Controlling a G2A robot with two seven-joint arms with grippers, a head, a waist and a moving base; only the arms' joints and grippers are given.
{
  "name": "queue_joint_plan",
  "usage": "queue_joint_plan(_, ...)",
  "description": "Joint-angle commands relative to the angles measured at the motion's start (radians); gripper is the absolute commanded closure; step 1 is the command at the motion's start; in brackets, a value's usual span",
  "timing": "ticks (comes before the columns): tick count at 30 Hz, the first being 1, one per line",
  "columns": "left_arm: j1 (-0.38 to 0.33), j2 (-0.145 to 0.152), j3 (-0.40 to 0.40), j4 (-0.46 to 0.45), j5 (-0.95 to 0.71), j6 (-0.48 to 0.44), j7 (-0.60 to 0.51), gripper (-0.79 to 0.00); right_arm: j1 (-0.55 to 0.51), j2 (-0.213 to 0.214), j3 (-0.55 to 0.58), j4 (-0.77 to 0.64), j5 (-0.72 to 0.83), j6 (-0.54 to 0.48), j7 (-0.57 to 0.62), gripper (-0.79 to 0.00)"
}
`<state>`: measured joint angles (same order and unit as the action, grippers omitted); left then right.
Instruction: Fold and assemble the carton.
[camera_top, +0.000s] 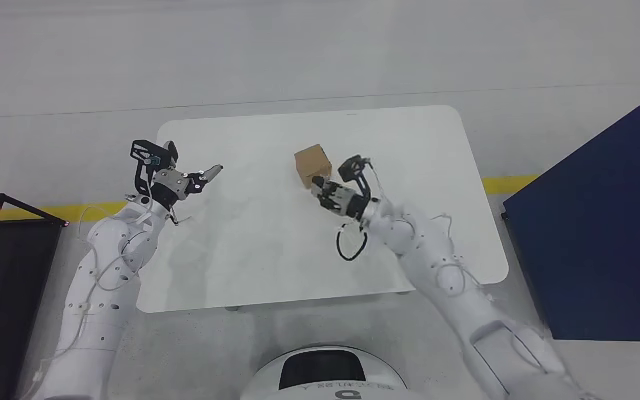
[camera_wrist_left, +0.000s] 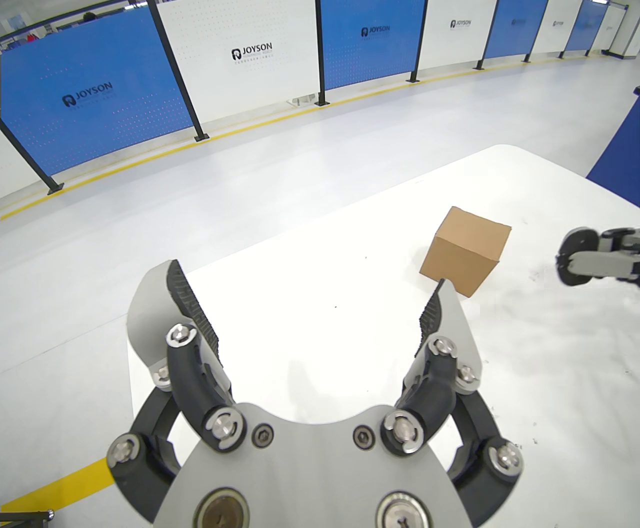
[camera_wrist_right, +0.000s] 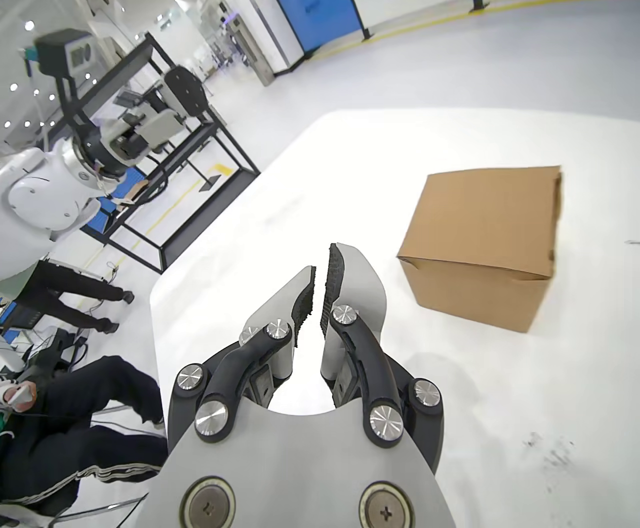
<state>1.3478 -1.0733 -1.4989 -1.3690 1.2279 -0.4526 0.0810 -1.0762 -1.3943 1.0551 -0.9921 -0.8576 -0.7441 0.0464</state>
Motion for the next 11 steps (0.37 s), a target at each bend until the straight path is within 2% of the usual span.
queue_joint_plan(1,0.0,0.0,0.0,0.0,0.0,0.0,0.0,-0.785,-0.086,0.034,0.095,-0.125,-0.009,-0.039,-0.003,-0.16)
queue_joint_plan(2,0.0,0.0,0.0,0.0,0.0,0.0,0.0,-0.785,-0.129,0.049,0.143,-0.184,-0.007,-0.053,0.001,-0.219)
queue_joint_plan(3,0.0,0.0,0.0,0.0,0.0,0.0,0.0,-0.785,-0.167,0.063,0.186,-0.239,-0.006,-0.065,0.014,-0.348)
queue_joint_plan(4,0.0,0.0,0.0,0.0,0.0,0.0,0.0,-0.785,-0.2,0.075,0.232,-0.281,0.006,-0.067,0.034,-0.628)
queue_joint_plan(5,0.0,0.0,0.0,0.0,0.0,0.0,0.0,-0.785,-0.209,0.079,0.247,-0.292,0.014,-0.061,0.043,-0.785)
queue_joint_plan(6,0.0,0.0,0.0,0.0,0.0,0.0,0.0,-0.785,-0.188,0.072,0.211,-0.261,0.004,-0.067,0.029,-0.193)
queue_joint_plan(8,0.0,0.0,0.0,0.0,0.0,0.0,0.0,-0.784,-0.215,0.08,0.268,-0.299,0.015,-0.062,0.047,-0.334)
queue_joint_plan(11,0.0,0.0,0.0,0.0,0.0,0.0,0.0,-0.784,-0.209,0.079,0.248,-0.292,0.014,-0.061,0.043,-0.508)
